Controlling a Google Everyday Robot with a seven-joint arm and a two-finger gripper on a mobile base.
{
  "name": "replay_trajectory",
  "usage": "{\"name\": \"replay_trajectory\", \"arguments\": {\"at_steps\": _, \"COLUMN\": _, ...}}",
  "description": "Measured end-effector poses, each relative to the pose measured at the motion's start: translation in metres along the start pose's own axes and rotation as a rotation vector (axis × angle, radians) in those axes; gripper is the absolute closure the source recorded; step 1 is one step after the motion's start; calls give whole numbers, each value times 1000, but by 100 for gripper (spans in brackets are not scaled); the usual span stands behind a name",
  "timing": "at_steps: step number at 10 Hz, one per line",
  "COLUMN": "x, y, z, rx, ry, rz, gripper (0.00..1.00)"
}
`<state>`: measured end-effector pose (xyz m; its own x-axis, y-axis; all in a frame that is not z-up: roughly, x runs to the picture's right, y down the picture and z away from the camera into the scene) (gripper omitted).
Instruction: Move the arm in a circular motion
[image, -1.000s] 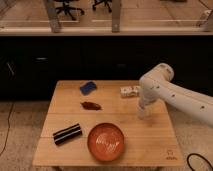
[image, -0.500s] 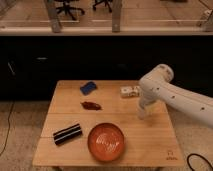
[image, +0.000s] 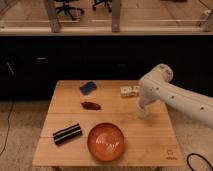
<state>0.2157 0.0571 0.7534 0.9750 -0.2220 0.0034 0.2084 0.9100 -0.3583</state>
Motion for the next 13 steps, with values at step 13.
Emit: {"name": "replay_trajectory", "arguments": {"at_steps": 13, "x": -29, "y": -15, "z": 6, "rx": 25, "ry": 29, "rz": -21, "gripper": 20}}
